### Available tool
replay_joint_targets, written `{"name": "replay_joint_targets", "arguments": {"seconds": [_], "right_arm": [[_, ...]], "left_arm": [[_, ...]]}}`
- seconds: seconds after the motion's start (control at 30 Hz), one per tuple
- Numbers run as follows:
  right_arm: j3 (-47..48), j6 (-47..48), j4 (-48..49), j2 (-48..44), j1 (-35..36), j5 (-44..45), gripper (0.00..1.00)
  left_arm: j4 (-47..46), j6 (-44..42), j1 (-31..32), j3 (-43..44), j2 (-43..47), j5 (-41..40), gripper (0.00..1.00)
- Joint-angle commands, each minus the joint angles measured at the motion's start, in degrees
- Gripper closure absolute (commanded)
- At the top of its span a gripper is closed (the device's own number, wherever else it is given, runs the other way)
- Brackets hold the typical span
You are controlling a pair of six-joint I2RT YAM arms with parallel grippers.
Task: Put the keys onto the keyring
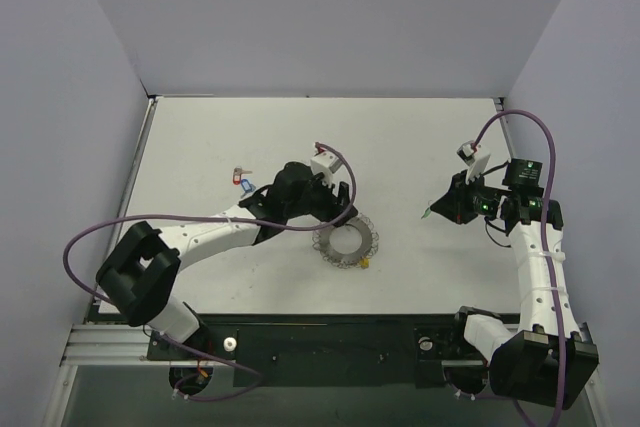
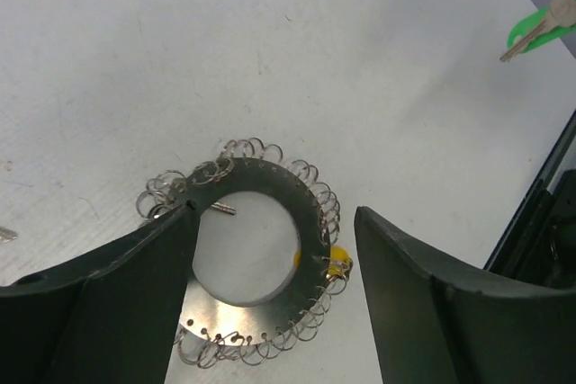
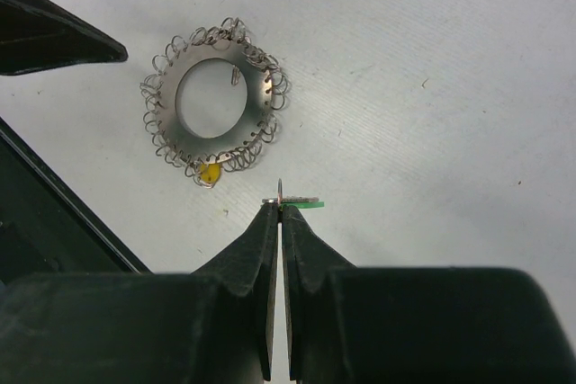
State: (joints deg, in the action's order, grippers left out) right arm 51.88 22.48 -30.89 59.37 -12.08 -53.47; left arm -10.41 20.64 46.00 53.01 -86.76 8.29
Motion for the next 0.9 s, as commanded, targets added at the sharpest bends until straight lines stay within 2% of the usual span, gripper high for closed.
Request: {"name": "replay_joint_targets", "arguments": {"seconds": [0.0,0.03,0.07,0.2,0.27,0.53,0.7,0.87], "right_arm": [[-0.73,0.81,-0.75,-0.22,-0.23,-2.51,1.00],[-0.73,0.90,-0.75,-0.14,-0.14,-2.43,1.00],[-0.81,0.90,-0.83,-0.05,-0.23,-2.51,1.00],[-0.73,1.16,-0.92,-0.14,-0.23,-2.42,1.00],[-0.73,1.25,-1.01,0.12,-0.23,-2.34,1.00],[-0.64,1.25,-1.01,-0.05,-0.23,-2.51,1.00],[-0.64,1.43,-1.27,-0.14,-0.32,-2.60,1.00],[-0.55,1.60,-1.45,-0.14,-0.32,-2.78,1.00]], "left_arm": [[6.05,-2.79,3.21,8.47,-5.32,8.67,0.26],[8.89,-4.37,3.83,10.51,-6.74,8.15,0.28],[15.79,-4.73,5.14,14.53,-9.19,6.84,0.31],[25.77,-9.04,9.53,22.38,-15.35,0.43,0.33],[27.37,-9.40,10.77,24.59,-17.46,-1.95,0.33],[28.87,1.50,11.22,32.85,-26.52,-7.76,0.44],[33.52,-1.74,11.04,39.43,-31.97,-7.33,0.53],[35.11,-3.94,9.64,40.59,-32.86,-3.38,0.58]]}}
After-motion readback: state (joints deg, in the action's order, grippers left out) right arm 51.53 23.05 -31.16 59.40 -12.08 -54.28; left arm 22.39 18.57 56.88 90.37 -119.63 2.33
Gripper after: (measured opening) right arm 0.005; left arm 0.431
